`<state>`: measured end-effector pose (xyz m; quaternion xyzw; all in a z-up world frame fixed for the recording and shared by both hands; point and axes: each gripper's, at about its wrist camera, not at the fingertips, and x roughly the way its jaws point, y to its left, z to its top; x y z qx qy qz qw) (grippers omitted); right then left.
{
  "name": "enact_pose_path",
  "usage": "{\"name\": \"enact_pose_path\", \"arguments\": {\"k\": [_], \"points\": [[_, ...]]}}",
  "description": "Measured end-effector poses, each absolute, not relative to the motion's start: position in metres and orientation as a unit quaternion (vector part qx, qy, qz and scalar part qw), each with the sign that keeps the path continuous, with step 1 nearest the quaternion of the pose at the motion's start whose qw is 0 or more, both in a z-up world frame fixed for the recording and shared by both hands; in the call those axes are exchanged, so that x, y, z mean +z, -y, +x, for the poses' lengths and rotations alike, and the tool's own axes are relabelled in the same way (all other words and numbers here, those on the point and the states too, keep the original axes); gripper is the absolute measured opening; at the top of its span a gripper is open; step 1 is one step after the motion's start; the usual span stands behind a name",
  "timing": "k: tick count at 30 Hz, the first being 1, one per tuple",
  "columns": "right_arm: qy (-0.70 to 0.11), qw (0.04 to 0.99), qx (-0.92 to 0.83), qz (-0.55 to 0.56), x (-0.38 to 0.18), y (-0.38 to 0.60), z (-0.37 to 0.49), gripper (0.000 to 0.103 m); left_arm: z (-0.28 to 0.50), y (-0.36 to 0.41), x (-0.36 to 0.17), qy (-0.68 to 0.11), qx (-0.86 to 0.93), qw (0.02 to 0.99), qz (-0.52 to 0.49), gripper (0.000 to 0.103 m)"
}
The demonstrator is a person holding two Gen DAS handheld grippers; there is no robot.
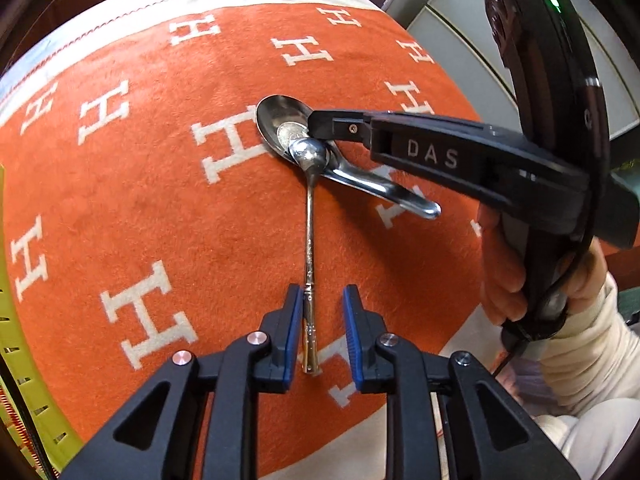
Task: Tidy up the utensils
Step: 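Close the left tool on the small gold-handled spoon's handle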
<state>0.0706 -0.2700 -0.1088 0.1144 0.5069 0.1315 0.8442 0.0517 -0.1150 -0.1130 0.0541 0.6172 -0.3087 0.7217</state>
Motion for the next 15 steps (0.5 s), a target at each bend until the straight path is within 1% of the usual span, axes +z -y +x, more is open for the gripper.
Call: {"name": "enact_pose_path", "arguments": {"k": [1,2,4,10,15], "points": [[-0.506,0.844,0.131,0.116,-0.108,0.271,0.07,0.001,0.049,0.117,-0.113,-0.617,-0.304,0.723,0.062,0.014],[-0.505,0.845,0.131,0.118,-0.108,0.272,0.069,0.001,0.048,0.117,-0.112,-0.617,-0.299,0.725,0.068,0.008],[-0.502,0.845,0.131,0.126,-0.107,0.274,0.068,0.001,0.046,0.117,-0.112,-0.615,-0.289,0.73,0.071,0.005],[-0.494,0.848,0.118,0.15,-0.105,0.284,0.065,0.0,0.037,0.112,-0.112,-0.611,-0.266,0.745,0.023,0.004],[-0.487,0.85,0.104,0.171,-0.102,0.297,0.063,0.0,0.04,0.088,-0.109,-0.598,-0.266,0.756,-0.009,0.004]]}}
